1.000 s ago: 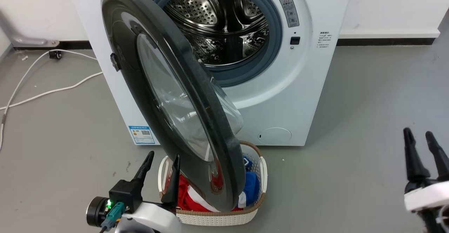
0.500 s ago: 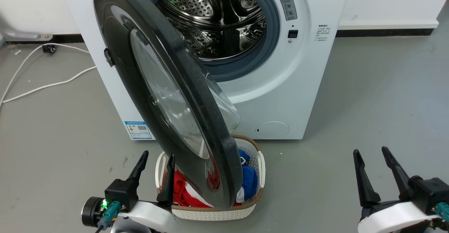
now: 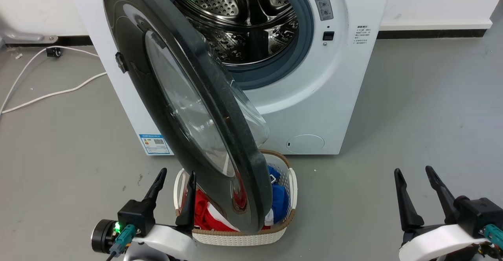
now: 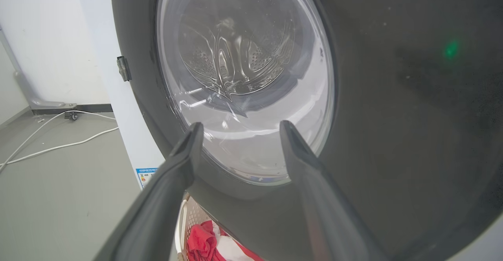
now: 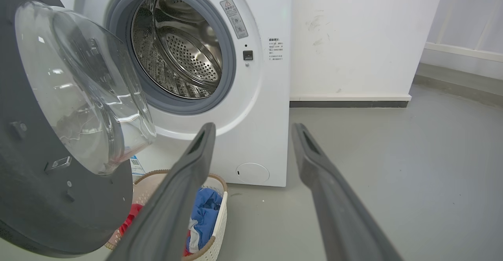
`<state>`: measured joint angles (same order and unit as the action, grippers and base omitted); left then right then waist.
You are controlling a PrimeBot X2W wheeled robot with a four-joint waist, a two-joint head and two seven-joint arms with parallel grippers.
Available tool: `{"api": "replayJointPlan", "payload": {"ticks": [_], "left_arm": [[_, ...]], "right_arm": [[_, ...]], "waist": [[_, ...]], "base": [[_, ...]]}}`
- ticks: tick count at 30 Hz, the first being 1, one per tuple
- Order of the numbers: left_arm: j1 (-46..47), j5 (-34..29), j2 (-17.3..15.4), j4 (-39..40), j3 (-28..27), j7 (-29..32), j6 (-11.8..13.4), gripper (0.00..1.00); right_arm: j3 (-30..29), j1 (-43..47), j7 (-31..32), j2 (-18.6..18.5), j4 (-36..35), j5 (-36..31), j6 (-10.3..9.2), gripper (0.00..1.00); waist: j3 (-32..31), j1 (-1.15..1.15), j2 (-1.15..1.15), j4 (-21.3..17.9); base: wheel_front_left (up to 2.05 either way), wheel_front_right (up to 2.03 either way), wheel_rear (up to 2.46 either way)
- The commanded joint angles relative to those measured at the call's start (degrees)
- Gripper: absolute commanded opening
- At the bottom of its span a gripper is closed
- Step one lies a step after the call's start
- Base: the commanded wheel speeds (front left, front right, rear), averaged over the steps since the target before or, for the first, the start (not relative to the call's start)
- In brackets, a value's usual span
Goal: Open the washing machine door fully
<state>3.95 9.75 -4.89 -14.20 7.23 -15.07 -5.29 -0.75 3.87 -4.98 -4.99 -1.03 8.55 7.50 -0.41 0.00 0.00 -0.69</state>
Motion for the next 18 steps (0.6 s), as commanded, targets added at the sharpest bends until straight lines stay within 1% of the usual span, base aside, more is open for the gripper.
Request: {"api": "replayJointPlan", "payload": {"ticks": [1,8,9,10,11,18], "left_arm": [[0.52,-0.3,-0.18,0.17,0.05,-0.14,0.2,1.0],[0.9,-0.45,-0.32,0.3,-0.02,-0.14,0.32,1.0],[0.83,-0.24,-0.29,0.15,0.02,-0.14,0.26,0.69],[0.82,-0.06,-0.3,0.12,0.05,-0.14,0.19,0.21],[0.82,0.02,-0.36,0.15,0.06,-0.14,0.1,0.0],[1.36,0.43,-0.55,1.03,-0.06,-0.14,0.02,0.0]], "right_arm": [[-0.04,-0.82,-0.02,0.15,0.2,0.09,-0.01,1.0],[0.01,-0.84,-0.1,0.29,0.55,-0.43,-0.01,1.0],[0.07,-0.82,-0.13,0.3,0.61,-0.55,-0.01,1.0],[0.11,-0.79,-0.13,0.31,0.68,-0.59,-0.01,1.0],[0.16,-0.78,-0.14,0.33,0.74,-0.61,-0.01,1.0],[-0.01,-0.48,-0.15,0.54,1.04,-1.08,-0.01,1.0]], "waist": [[-0.02,0.0,0.0,0.0],[0.08,0.0,0.0,0.07],[0.08,0.0,0.0,0.05],[0.06,0.0,0.0,0.04],[0.04,0.0,0.0,0.02],[-0.18,0.0,0.0,0.14]], "base": [[0.0,0.0,0.0],[0.0,0.0,0.0],[0.0,0.0,0.0],[0.0,0.0,0.0],[0.0,0.0,0.0],[0.0,0.0,0.0]]}}
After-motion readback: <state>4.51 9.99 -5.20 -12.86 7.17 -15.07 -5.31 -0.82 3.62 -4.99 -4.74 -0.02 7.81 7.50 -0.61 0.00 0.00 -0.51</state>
